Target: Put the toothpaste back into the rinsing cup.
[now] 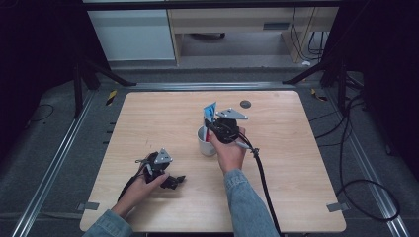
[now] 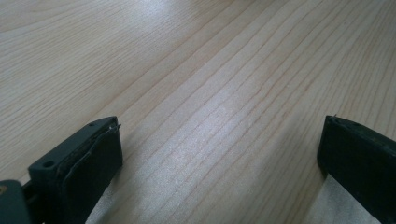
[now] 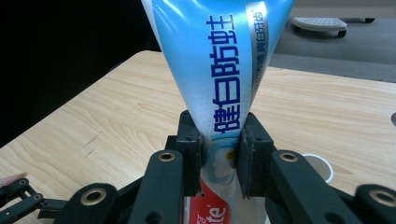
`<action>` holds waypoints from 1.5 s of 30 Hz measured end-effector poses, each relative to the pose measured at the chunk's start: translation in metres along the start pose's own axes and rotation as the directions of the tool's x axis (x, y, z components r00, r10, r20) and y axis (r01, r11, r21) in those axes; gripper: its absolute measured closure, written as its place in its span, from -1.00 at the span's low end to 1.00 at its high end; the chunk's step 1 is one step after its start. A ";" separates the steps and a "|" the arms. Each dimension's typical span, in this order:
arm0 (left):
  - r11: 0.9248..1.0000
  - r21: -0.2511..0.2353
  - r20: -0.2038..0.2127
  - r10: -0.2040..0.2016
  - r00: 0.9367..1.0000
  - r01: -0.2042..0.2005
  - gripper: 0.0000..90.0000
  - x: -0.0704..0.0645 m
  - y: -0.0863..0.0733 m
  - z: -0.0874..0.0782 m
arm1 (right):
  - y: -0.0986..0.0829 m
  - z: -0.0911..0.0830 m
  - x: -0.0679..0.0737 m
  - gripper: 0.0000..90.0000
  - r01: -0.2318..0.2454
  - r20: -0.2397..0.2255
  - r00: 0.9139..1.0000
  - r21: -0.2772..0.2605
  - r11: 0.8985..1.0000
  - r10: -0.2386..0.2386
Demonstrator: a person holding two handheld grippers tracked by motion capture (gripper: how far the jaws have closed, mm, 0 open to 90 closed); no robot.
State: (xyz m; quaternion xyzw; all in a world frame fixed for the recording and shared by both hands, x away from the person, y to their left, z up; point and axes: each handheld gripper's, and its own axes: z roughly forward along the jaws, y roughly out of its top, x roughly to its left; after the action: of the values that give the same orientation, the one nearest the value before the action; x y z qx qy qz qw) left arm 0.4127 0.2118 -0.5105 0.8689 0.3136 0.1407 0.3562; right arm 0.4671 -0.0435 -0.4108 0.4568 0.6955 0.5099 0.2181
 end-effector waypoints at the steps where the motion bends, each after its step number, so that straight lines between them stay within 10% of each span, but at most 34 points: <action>1: 1.000 0.000 0.000 0.000 1.000 0.000 -1.00 0.000 0.000 0.000 | -0.001 0.000 -0.001 0.63 -0.001 0.000 1.000 0.002 1.000 0.001; 23: 1.000 0.000 0.000 0.000 1.000 0.000 -1.00 0.000 0.000 0.000 | -0.002 0.002 -0.015 0.57 -0.080 -0.014 0.997 0.040 0.996 0.081; 45: 1.000 0.000 0.000 0.000 1.000 0.000 -1.00 0.000 0.000 0.000 | 0.002 -0.006 -0.021 0.28 -0.033 0.049 0.998 0.057 0.998 0.030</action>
State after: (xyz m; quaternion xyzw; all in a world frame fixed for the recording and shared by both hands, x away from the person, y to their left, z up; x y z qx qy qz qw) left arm 0.4127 0.2117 -0.5106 0.8688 0.3137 0.1405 0.3564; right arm 0.4736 -0.0646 -0.4099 0.4861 0.6972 0.4817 0.2134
